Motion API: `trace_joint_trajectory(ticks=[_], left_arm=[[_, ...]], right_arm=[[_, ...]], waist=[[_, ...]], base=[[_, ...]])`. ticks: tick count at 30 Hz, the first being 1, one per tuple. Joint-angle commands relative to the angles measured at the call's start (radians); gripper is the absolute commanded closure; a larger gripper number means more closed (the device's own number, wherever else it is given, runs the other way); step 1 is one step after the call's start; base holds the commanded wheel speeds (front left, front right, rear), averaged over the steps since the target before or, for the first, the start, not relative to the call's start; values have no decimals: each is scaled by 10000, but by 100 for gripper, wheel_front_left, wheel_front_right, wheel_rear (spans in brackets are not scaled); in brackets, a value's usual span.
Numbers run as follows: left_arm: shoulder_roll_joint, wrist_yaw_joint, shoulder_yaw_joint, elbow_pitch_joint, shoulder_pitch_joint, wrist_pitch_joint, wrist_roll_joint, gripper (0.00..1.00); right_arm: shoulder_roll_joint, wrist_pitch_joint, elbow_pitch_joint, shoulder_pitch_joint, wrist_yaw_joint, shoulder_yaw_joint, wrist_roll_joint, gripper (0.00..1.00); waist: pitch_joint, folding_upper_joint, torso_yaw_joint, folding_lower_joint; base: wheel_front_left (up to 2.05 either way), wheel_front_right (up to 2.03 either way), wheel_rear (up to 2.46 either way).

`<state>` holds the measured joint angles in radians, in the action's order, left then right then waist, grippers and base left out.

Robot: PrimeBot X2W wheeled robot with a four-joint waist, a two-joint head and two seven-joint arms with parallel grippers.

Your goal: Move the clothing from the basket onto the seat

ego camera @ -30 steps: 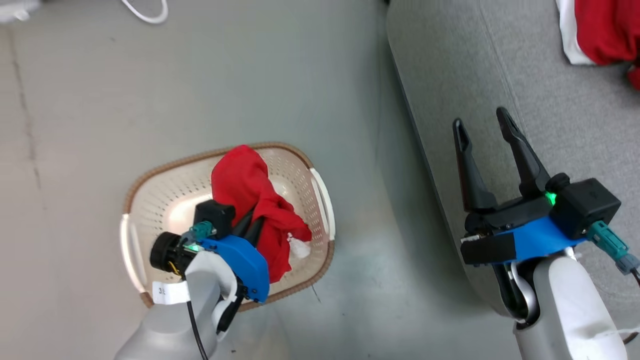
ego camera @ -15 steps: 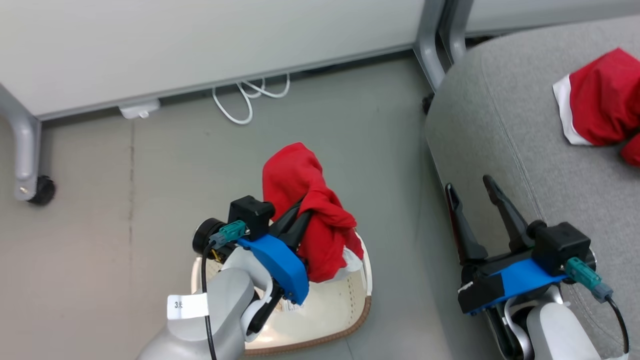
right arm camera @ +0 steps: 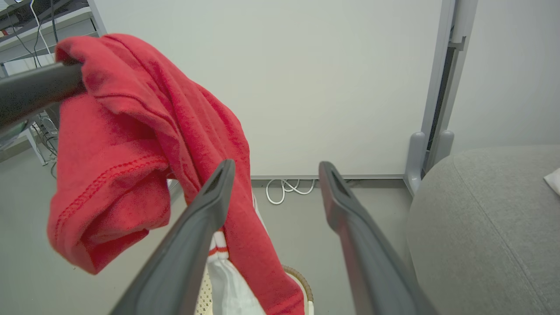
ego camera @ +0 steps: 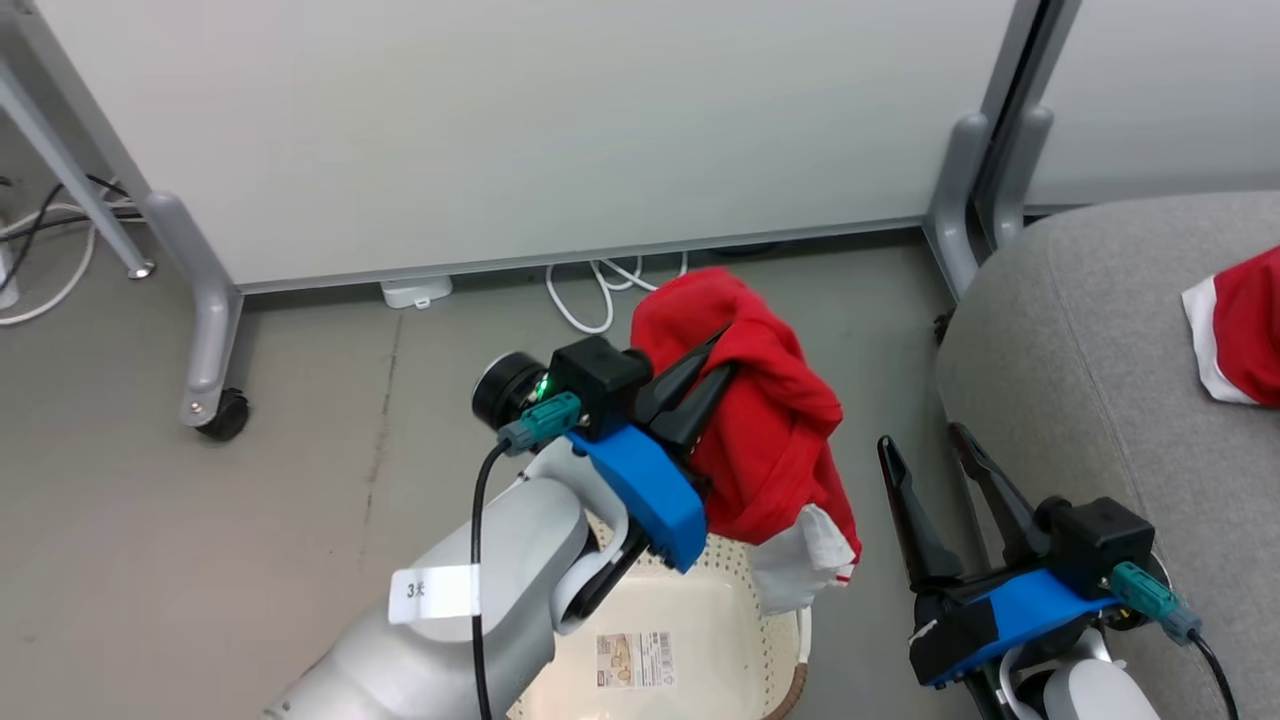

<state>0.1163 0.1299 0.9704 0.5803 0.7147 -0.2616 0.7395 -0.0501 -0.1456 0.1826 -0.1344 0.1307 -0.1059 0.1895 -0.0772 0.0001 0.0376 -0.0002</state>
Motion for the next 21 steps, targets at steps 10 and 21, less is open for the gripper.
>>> trace_joint_trajectory(ticks=[10, 21], left_arm=[[-156, 8, 246, -337, 869, -51, 81, 100], [-77, 8, 389, -391, 696, -51, 175, 100]], right_arm=[[-5, -152, 282, 316, 1, -313, 327, 0], [-5, -200, 424, 309, 1, -575, 396, 0]], waist=[[475, -1, 447, 2], [565, -1, 420, 2]], base=[[0, 0, 0], [0, 0, 0]])
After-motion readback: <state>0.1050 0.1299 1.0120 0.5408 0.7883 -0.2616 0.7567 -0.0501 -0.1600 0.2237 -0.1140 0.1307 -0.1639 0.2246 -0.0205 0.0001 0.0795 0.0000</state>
